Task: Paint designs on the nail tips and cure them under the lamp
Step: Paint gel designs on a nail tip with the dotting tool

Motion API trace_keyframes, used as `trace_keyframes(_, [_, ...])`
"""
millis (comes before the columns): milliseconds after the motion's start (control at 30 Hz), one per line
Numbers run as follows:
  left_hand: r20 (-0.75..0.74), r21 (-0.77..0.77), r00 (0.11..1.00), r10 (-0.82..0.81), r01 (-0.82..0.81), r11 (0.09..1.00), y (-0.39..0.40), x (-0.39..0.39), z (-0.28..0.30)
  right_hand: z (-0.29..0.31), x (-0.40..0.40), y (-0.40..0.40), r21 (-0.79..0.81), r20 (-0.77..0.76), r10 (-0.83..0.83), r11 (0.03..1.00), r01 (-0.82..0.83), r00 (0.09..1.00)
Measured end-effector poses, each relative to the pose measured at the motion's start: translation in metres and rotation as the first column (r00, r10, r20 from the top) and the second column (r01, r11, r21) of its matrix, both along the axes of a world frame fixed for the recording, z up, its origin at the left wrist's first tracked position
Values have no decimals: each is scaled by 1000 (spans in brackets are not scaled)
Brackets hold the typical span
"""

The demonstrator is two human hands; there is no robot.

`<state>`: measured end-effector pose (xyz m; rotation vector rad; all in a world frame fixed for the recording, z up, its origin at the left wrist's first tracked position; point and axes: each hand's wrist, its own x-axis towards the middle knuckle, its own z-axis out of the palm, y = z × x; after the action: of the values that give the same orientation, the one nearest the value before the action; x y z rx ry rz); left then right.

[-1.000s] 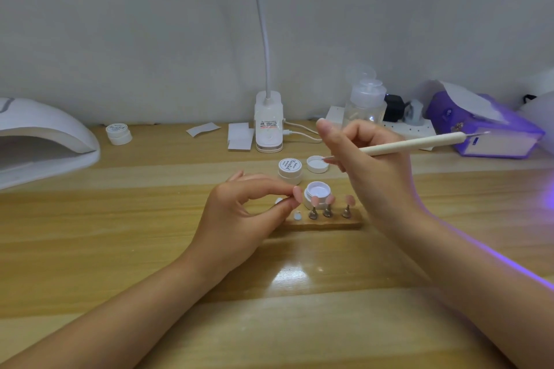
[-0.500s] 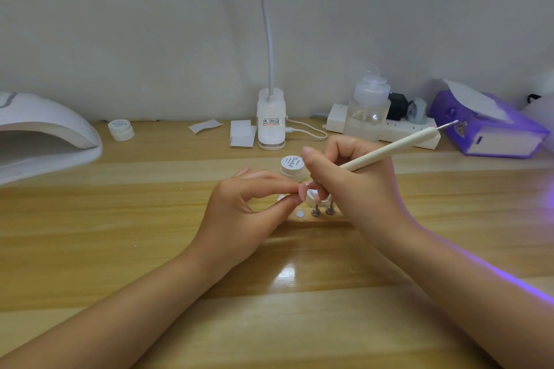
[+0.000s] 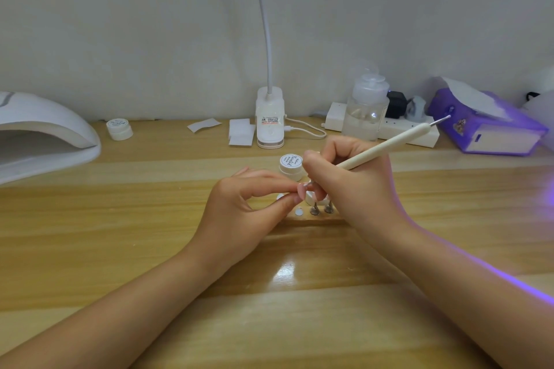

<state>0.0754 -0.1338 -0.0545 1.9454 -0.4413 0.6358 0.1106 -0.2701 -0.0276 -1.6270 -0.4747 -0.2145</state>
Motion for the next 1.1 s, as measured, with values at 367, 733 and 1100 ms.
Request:
trace_keyframes(367, [-4,8,1000,0,0,1000,-1,-1,2,-1,-1,1,-5,-12,-1,1000,1,1000])
trace_keyframes(733, [7,18,1000,-7,7,1000,-1,0,2,0,-2,0,-5,-1,4,1000,-4,1000])
trace_keyframes(1100, [1,22,1000,-6,6,1000,-1,0,2,-1,-2,1,17,-17,-4,1000,4,1000])
